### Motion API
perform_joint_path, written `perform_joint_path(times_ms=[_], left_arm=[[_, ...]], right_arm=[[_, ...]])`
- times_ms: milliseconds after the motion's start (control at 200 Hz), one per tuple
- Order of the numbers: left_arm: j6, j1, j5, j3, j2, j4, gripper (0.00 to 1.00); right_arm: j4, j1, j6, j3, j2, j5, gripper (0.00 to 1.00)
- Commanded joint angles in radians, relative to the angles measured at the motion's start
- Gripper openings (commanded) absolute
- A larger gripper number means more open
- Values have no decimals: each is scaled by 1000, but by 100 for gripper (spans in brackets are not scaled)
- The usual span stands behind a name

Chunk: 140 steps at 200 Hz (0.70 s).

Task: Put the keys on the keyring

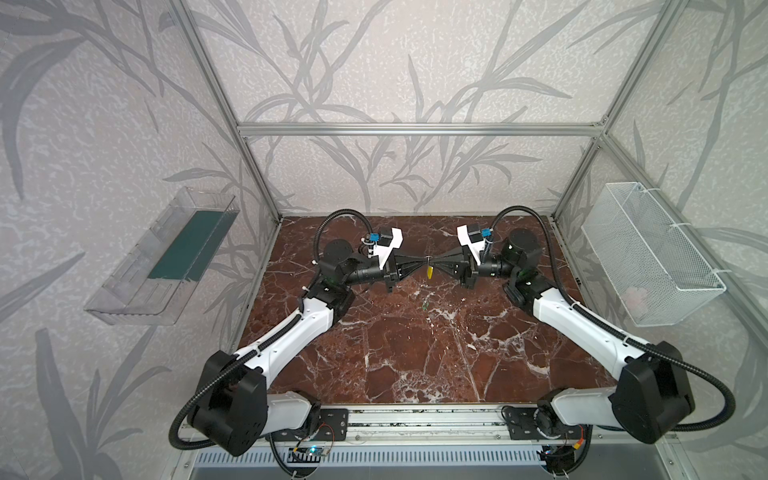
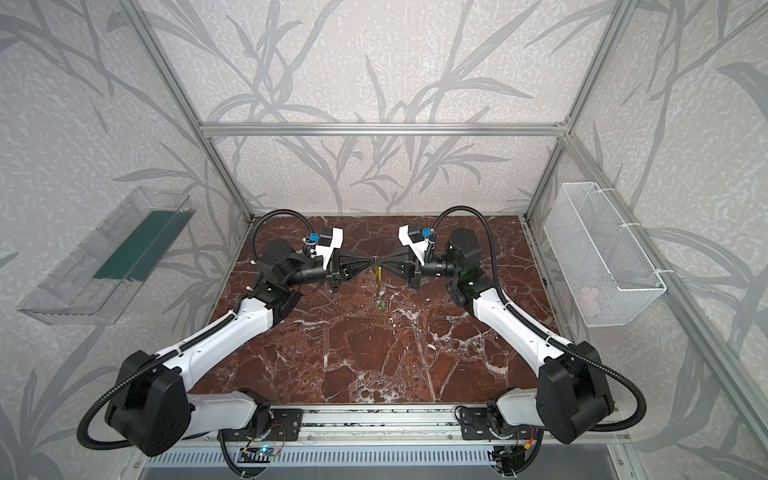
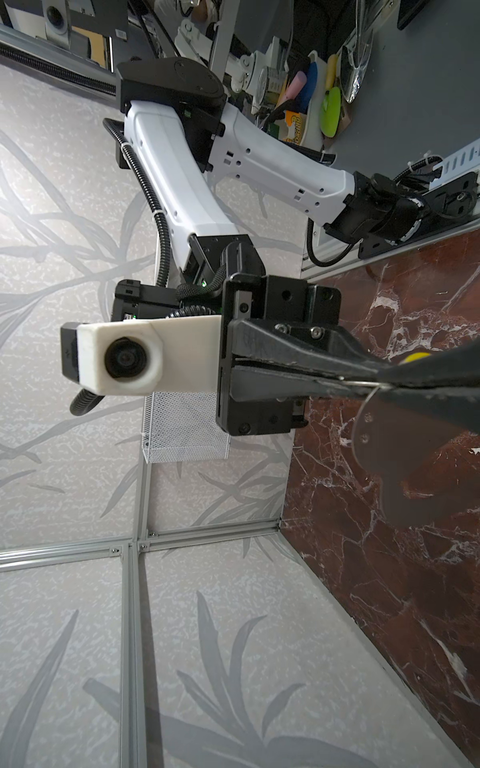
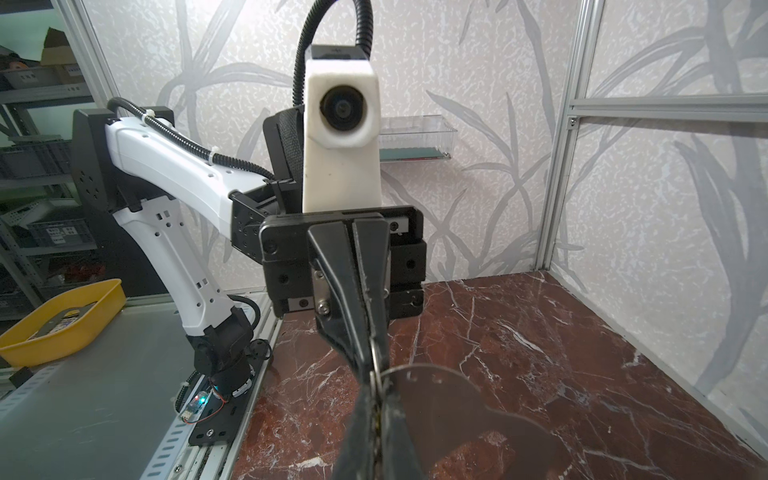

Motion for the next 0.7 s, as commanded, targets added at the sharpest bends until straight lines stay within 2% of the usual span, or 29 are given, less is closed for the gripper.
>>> perform_joint_path(times_ms=[0, 95, 200, 330, 415, 535, 695], left_arm=[[-19, 3, 27, 12, 5, 48, 0], [-10, 3, 8, 11, 0, 23, 0], [66, 3, -48, 20, -29, -105, 0], [203, 3, -186, 30, -106, -330, 15], [280, 2, -275, 51, -152, -478, 19], [356, -7, -394, 76, -198, -628, 23], [427, -67, -511, 67, -234, -666, 23]], right_arm=[[37, -3, 12, 30, 6, -12, 0], [-22, -2, -24, 42, 2, 3, 0], [-189, -2, -125, 73, -13, 42, 0], [-484, 0, -313, 142, -29, 127, 0], [-691, 12, -438, 210, -21, 197, 0], [-936, 63, -591, 308, 2, 353, 0], [-1068, 124, -692, 387, 35, 508, 0]])
